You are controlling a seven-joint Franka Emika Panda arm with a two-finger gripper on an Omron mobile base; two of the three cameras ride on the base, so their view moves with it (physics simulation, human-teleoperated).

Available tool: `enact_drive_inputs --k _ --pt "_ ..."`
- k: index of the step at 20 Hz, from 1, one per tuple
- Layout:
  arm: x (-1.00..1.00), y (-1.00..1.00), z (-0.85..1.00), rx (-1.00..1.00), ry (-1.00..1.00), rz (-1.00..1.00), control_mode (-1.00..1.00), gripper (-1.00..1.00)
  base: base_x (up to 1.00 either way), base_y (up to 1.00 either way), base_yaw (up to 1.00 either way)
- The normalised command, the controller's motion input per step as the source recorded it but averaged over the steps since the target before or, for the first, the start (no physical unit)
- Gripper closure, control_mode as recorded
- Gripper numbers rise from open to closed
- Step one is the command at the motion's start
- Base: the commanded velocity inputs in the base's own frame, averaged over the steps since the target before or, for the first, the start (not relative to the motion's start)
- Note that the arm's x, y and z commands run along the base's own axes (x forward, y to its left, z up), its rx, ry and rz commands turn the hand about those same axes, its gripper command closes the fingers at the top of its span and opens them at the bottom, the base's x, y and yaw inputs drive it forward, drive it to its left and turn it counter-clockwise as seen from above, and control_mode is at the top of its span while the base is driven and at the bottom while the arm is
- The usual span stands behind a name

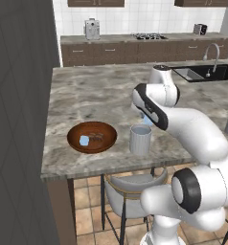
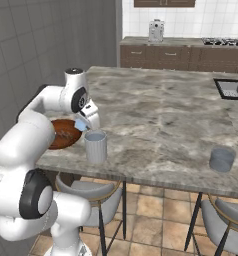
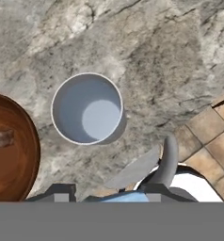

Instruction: There are four ice cubes in the ice bowl. Place two ice cubes in each glass of water.

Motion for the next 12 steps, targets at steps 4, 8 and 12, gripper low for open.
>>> enact_drive_inputs --k 4,8,12 --pt "0.14 -0.04 0.0 0.0 -0.01 -0.15 -1.0 1.0 0.0 0.0 0.0" --pt "0.19 0.0 -0.05 0.0 0.0 -0.15 -1.0 1.0 0.0 0.0 0.0" --pt "0.16 0.0 -0.24 0.0 0.0 -0.13 -1.0 1.0 0.0 0.0 0.0"
